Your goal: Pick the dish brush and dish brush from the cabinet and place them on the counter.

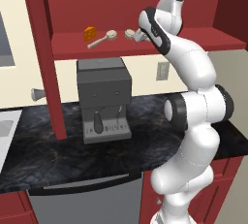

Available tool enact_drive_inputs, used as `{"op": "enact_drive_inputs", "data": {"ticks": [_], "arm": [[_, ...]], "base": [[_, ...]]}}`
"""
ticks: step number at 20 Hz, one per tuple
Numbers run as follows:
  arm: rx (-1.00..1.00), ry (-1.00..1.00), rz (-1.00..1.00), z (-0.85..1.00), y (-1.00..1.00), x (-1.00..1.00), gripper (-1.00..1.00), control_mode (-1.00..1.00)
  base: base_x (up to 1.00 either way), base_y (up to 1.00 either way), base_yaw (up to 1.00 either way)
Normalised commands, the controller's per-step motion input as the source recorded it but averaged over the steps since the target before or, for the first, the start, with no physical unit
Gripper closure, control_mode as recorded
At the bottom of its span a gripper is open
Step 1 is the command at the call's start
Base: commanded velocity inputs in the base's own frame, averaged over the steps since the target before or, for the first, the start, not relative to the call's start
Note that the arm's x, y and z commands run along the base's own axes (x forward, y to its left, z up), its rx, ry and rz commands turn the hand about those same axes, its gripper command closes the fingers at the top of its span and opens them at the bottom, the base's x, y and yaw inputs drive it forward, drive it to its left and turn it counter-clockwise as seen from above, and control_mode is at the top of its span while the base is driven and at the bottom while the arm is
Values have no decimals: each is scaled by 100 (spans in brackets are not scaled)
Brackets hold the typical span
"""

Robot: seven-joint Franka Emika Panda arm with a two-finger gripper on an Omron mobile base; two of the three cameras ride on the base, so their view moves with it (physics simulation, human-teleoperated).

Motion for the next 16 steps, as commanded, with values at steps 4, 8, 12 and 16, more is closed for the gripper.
{"op": "enact_drive_inputs", "data": {"ticks": [4,8,12,16], "arm": [[0,0,0,-1,5,0,100,-100],[0,0,0,3,0,-9,100,-100],[0,0,-2,18,0,-8,100,-100],[0,0,-2,7,0,-10,100,-100]], "base": [[0,0,0],[0,0,0],[0,0,0],[0,0,0]]}}
